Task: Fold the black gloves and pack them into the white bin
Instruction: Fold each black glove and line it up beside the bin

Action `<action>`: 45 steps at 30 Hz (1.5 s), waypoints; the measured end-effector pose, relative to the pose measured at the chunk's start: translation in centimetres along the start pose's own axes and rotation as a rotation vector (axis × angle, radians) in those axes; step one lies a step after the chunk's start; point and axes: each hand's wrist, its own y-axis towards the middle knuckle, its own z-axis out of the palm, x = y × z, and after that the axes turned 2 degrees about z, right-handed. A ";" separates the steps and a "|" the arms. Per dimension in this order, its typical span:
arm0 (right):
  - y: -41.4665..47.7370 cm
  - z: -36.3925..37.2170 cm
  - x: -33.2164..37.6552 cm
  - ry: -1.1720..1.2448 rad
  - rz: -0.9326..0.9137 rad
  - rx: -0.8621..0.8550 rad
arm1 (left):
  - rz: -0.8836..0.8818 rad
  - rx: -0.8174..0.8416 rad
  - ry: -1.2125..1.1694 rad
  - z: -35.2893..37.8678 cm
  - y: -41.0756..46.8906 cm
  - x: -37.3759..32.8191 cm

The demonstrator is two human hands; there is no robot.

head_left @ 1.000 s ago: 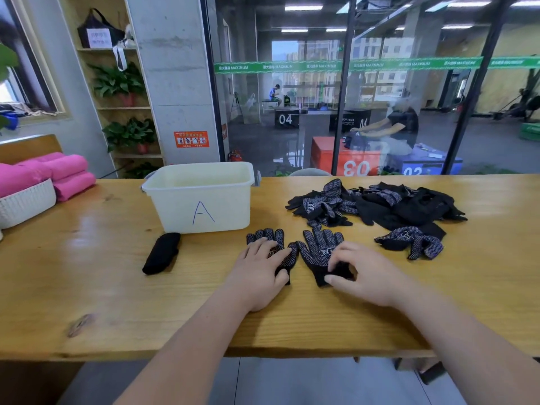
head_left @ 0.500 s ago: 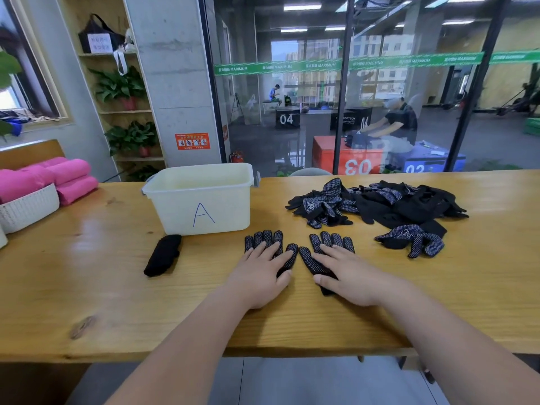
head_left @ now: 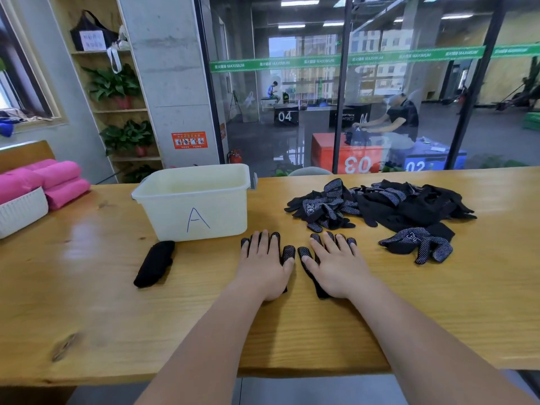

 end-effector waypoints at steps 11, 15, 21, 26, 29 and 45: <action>-2.8 0.8 0.0 0.040 -0.071 -0.026 | 0.045 0.034 -0.035 0.2 -2.9 0.3; -3.7 0.1 -0.6 0.309 -0.153 -0.267 | 0.077 -0.239 -0.178 -0.1 -4.7 0.3; -6.8 -0.3 -2.3 0.307 -0.272 -0.417 | 0.206 -0.499 -0.290 -0.5 -6.3 0.3; -6.8 0.0 -1.9 0.234 -0.290 -0.370 | 0.183 -0.451 -0.258 -0.4 -6.1 0.1; -6.9 0.0 -1.8 0.225 -0.299 -0.396 | 0.154 -0.499 -0.303 -0.5 -6.2 0.5; -7.0 -0.3 -1.7 0.261 -0.286 -0.384 | -0.013 -0.487 -0.479 -1.6 -6.3 0.5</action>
